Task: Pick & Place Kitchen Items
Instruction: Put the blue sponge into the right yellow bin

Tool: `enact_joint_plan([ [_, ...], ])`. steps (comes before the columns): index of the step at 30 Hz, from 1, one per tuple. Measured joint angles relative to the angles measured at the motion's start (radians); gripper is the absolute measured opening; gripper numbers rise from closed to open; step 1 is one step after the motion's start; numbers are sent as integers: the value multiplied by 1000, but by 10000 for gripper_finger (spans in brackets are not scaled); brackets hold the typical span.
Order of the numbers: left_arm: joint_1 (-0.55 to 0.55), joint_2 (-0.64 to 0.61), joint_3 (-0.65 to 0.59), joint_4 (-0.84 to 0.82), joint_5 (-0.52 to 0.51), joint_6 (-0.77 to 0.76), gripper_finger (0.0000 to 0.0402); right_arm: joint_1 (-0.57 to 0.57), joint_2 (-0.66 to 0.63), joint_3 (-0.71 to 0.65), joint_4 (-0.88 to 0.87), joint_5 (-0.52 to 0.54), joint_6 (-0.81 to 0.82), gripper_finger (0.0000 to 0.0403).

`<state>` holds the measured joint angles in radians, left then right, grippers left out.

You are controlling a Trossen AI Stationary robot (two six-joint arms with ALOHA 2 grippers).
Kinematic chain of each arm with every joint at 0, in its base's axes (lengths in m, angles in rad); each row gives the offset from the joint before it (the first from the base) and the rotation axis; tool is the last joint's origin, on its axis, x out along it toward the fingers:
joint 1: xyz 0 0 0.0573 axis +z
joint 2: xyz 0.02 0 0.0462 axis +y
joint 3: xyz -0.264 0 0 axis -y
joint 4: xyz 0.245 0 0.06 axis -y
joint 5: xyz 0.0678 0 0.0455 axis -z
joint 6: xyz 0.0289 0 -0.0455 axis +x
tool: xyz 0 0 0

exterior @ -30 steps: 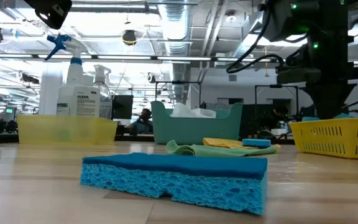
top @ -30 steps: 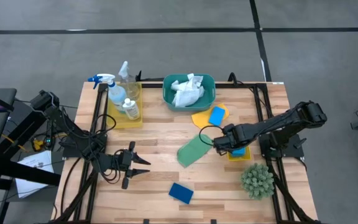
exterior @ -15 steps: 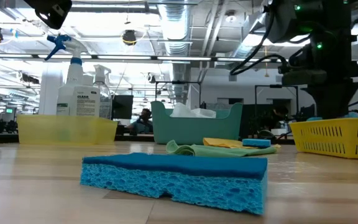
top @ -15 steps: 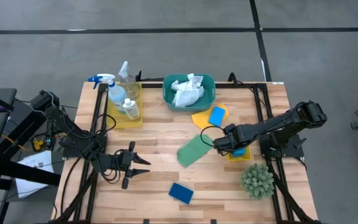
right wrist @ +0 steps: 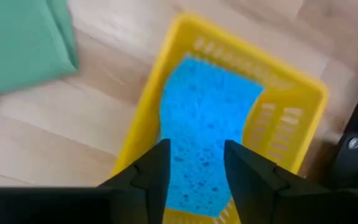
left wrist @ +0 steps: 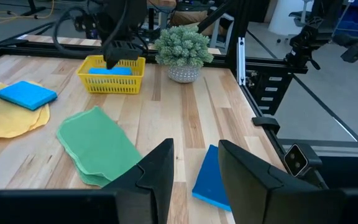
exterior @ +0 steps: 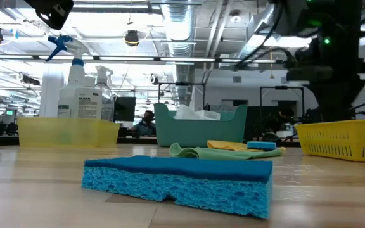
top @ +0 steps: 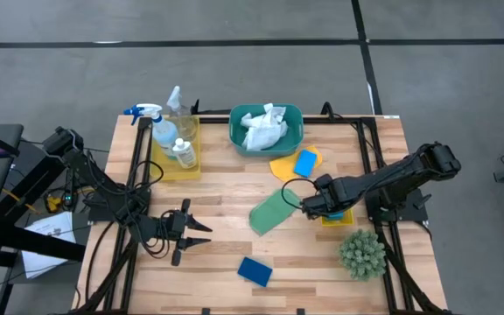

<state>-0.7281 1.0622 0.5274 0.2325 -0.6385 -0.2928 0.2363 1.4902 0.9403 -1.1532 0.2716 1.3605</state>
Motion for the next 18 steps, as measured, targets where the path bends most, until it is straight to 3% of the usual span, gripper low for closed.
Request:
enact_joint_plan([
  [8,0,0,0,0,0,0,122,-30,2,160,36,123,-235,160],
  [18,0,0,0,0,0,0,122,-195,15,187,161,96,-534,128],
])
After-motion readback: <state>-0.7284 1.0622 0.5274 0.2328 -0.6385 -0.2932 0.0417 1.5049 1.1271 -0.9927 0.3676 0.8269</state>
